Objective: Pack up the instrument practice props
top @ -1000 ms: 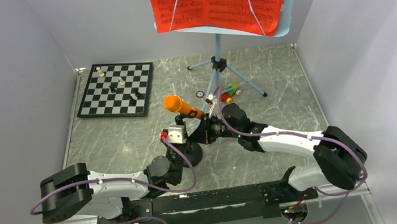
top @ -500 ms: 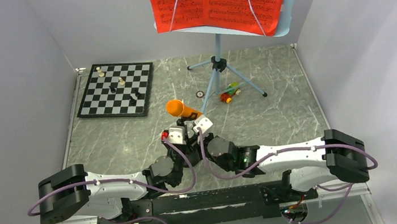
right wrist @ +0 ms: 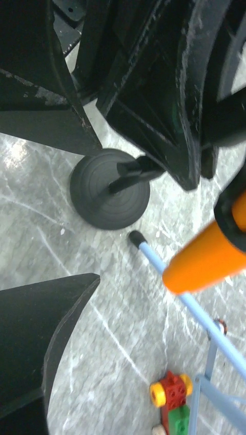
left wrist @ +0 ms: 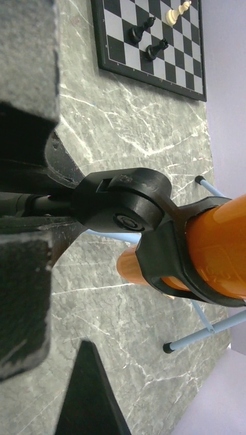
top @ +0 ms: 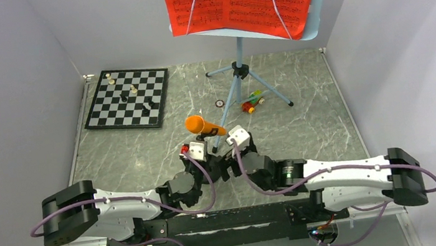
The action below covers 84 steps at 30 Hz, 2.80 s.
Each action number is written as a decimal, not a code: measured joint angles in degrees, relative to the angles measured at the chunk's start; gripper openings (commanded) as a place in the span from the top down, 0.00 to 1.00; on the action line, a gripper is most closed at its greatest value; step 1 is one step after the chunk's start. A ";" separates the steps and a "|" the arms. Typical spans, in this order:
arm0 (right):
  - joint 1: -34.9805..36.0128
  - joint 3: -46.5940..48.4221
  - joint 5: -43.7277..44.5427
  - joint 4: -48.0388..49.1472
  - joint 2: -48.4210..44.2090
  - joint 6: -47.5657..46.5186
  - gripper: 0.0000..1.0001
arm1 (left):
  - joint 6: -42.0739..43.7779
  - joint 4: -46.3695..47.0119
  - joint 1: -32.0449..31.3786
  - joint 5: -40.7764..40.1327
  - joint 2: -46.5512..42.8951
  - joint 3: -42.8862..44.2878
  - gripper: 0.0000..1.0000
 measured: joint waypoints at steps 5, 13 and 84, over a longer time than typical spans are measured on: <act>-3.52 0.37 -0.26 -7.80 -6.75 2.99 0.10 | -1.29 -1.86 0.07 1.29 -0.15 -0.26 0.71; -12.92 0.24 -5.42 -10.78 -14.14 7.43 0.10 | -2.99 -7.34 0.04 3.91 -6.34 -3.72 0.31; -10.03 -3.48 -17.44 17.55 0.07 -17.18 0.15 | -3.87 2.97 7.69 27.28 -8.66 -9.75 1.00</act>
